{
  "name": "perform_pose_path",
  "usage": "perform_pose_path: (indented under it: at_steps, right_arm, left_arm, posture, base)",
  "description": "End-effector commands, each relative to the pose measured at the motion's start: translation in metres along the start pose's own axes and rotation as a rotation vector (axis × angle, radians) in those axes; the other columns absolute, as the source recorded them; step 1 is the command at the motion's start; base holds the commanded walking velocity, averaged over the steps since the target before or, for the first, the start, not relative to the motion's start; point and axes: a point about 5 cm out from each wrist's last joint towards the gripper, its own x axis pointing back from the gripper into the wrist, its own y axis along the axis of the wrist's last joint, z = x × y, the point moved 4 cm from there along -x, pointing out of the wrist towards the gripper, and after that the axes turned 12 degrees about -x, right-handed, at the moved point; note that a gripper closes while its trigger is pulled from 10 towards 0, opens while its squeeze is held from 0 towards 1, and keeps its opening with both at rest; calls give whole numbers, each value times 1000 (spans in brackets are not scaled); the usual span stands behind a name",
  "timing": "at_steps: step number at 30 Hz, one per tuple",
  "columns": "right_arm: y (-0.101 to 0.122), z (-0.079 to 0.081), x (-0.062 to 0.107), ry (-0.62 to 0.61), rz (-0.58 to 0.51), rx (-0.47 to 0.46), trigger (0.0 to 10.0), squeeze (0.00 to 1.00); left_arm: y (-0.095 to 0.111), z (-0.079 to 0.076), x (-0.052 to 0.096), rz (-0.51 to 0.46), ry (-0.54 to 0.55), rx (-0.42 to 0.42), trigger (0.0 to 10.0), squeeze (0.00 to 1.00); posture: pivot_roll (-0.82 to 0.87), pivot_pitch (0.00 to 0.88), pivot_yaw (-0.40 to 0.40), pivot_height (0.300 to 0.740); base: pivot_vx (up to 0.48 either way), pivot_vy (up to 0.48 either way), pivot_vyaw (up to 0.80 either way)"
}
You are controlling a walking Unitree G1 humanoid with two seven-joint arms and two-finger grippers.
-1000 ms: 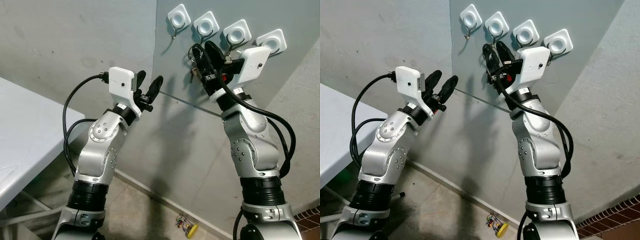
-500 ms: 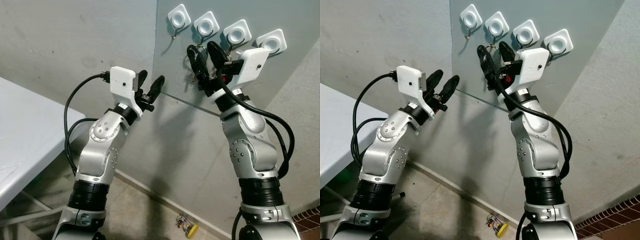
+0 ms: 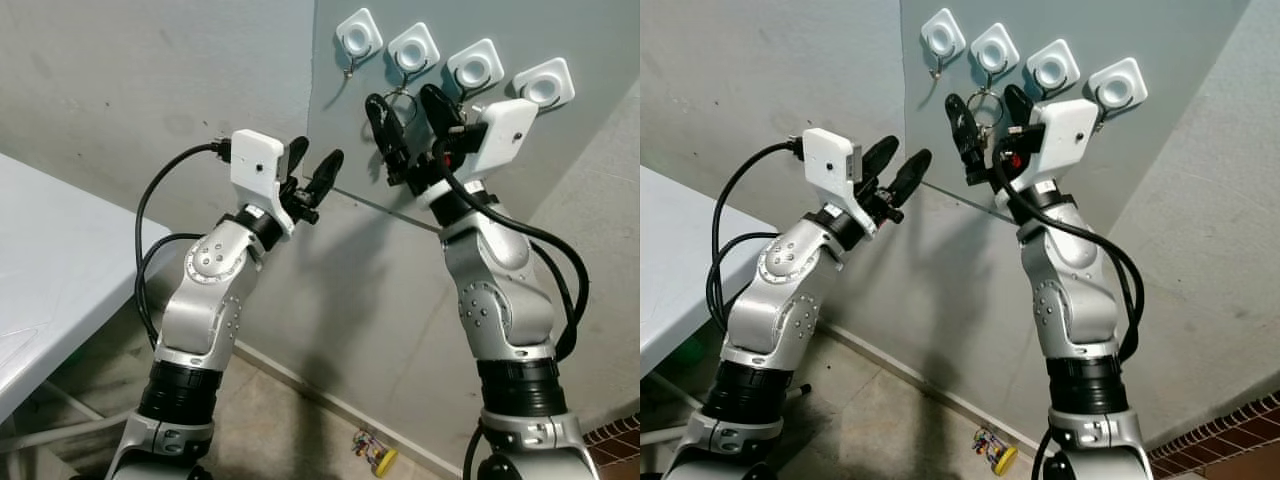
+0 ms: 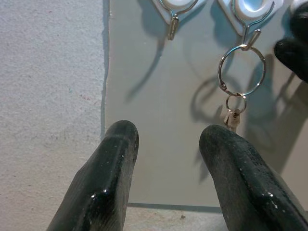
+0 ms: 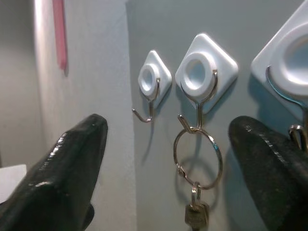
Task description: Hang keys on a hook
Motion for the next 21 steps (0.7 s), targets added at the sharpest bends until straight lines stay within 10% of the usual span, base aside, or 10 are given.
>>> perform_pose_path:
  at_steps: [1, 2, 3, 21]
  right_arm:
    - [10, 5, 1, 24, -43, -4, 10000, 1000]
    - [10, 6, 2, 28, -44, -13, 10000, 1000]
    - [10, 8, 4, 34, -47, -23, 10000, 0]
    - [-48, -3, 59, -46, 165, -75, 10000, 0]
  left_arm:
    - [2, -2, -2, 2, -10, -9, 10000, 0]
    - [2, -2, -2, 2, -10, -8, 10000, 0]
    - [1, -2, -2, 3, -11, -9, 10000, 0]
    - [-21, 0, 8, 66, 19, -8, 10000, 0]
  posture:
    - [-158, 57, -44, 740]
    - [-158, 57, -44, 740]
    - [-169, 58, -29, 740]
    - [-173, 61, -31, 740]
  base:
    - [0, 0, 0]
    - [0, 0, 0]
    - [0, 0, 0]
    - [0, 0, 0]
